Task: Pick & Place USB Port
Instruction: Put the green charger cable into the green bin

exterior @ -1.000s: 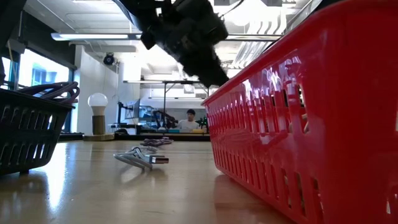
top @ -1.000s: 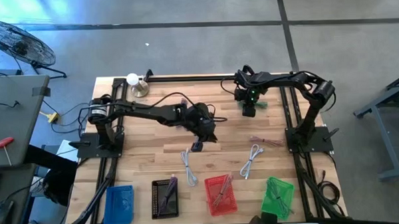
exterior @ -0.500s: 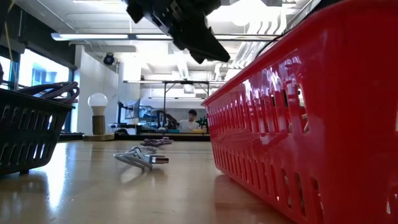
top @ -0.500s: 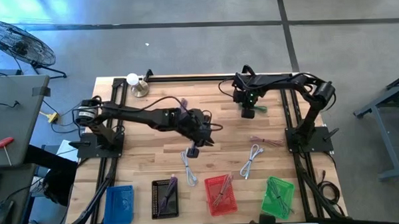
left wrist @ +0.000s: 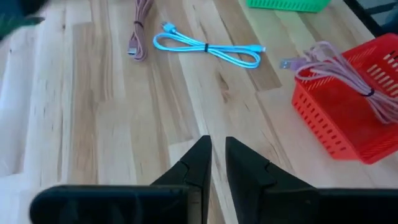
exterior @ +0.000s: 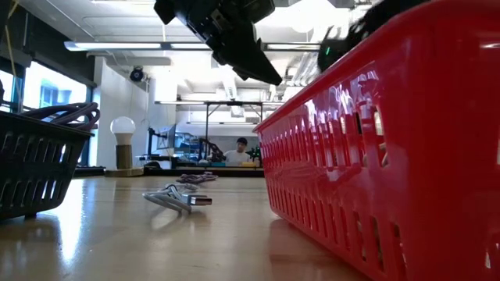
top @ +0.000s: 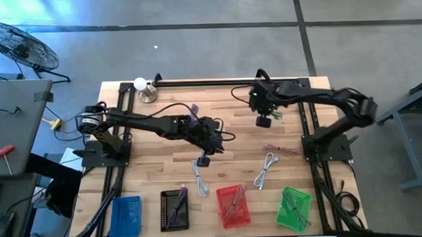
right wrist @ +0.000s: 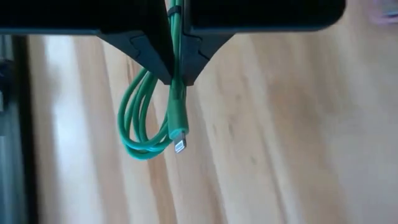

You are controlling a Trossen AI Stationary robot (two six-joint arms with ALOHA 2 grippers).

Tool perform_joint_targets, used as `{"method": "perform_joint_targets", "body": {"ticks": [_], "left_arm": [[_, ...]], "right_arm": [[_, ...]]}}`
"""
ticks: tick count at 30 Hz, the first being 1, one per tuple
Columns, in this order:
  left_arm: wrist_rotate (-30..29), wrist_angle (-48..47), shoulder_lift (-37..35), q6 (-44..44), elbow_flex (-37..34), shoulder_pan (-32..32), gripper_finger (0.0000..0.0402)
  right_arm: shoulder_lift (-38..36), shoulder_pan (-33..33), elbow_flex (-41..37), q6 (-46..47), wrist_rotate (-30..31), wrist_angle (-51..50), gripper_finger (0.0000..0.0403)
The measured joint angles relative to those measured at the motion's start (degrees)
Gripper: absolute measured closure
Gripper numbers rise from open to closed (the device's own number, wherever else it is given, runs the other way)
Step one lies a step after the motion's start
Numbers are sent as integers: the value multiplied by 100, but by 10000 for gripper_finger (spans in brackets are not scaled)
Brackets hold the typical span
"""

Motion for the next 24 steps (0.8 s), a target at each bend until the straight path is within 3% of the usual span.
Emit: {"method": "perform_joint_targets", "body": {"ticks": [7, 14, 20, 24], "left_arm": [[-93, -361, 2, -408, 0, -124, 357], [-630, -208, 2, -499, 0, -666, 357], [-754, -252, 2, -775, 0, -1173, 357], [-802, -317, 2, -884, 0, -1568, 357]], "right_arm": [[-1629, 1112, 132, 1757, 134, -901, 402], [-2926, 3130, 155, 4160, 741, -1188, 402], [-3046, 5167, 155, 6103, 1763, -969, 403], [-2758, 6246, 155, 6793, 2345, -242, 403]]}}
